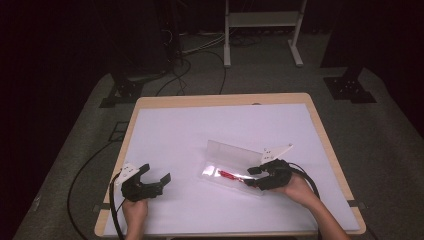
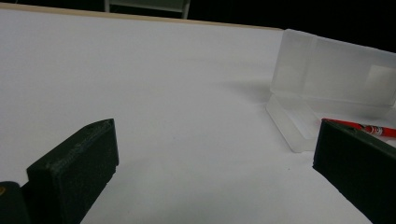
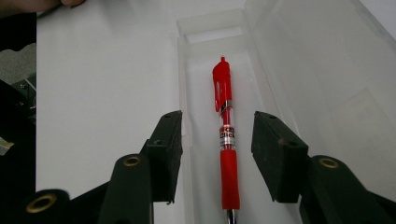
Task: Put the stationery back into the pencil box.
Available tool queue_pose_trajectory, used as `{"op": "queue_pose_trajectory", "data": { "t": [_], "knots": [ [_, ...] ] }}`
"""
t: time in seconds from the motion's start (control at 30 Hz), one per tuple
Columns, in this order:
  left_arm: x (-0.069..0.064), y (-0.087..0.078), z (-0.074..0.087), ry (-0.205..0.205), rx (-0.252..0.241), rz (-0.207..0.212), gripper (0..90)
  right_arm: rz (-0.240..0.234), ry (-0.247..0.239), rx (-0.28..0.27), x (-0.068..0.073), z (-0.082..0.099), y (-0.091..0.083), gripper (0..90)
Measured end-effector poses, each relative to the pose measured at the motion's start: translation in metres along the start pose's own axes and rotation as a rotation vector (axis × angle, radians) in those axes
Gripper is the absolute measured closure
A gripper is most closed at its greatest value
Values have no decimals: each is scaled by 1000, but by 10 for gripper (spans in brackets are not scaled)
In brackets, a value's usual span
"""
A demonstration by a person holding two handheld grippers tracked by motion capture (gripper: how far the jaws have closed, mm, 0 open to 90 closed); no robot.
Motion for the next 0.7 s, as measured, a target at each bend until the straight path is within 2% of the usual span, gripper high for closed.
{"op": "queue_pose_trajectory", "data": {
  "t": [0.7],
  "knots": [
    [0,0,0,4,2,-1,0,7,14,-22,6,12,-24,497]
  ]
}}
Point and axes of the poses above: each handheld gripper's, and its own axes: y roughly forward along the jaws, z roughly out of its underside, x roughly to its left, the point moved 6 cm from there along y, roughly forward along the jaws, and after that the axes turned 15 degrees about -z, right-handed, at the moved point
